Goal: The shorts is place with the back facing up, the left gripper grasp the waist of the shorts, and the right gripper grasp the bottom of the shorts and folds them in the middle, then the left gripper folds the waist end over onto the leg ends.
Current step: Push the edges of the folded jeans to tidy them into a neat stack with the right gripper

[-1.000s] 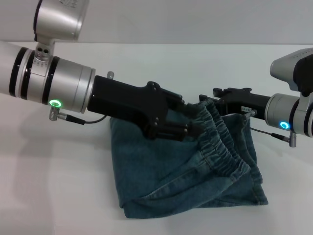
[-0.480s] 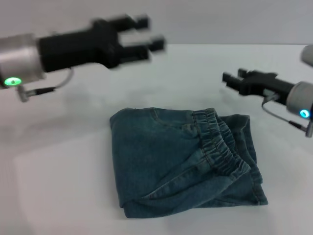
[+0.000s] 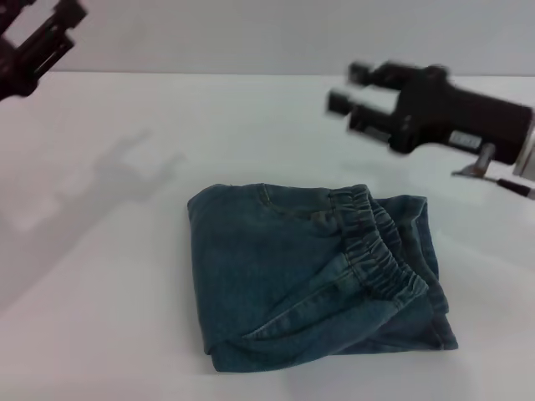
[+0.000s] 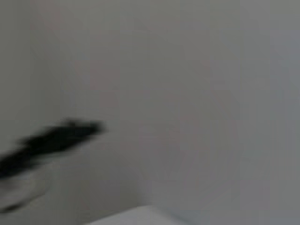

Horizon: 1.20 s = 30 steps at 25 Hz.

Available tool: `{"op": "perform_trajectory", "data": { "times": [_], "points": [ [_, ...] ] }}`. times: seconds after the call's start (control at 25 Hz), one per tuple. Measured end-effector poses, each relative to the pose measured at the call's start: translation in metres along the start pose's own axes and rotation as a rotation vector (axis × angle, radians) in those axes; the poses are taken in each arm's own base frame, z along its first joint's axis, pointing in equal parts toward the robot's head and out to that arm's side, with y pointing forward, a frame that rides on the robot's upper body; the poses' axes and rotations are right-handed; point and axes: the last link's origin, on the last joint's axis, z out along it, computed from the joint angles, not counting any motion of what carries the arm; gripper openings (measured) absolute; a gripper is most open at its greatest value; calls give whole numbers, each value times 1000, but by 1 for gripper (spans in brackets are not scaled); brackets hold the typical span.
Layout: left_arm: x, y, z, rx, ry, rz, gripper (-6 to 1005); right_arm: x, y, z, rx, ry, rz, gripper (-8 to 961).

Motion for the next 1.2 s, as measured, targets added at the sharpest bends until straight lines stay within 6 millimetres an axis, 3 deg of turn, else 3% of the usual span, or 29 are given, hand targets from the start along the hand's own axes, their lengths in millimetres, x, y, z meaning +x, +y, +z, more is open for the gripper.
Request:
{"op": "perform_trajectory", "data": {
  "times": [0.24,0.48,0.8,1.2],
  "points": [
    [-4,-14,-43,202,61,44,781,-16,37,26,-316,253,-15,496],
    [-4,-18,-59,278,83,46,781,-31,76,56,-626,404,2,495],
    [-5,-18,-60,288,85,49,781,-8,87,78,-694,607,-29,495],
    [-6,-17,-55,273,87,45,781,18,90,94,-684,714,-4,496]
  ]
}}
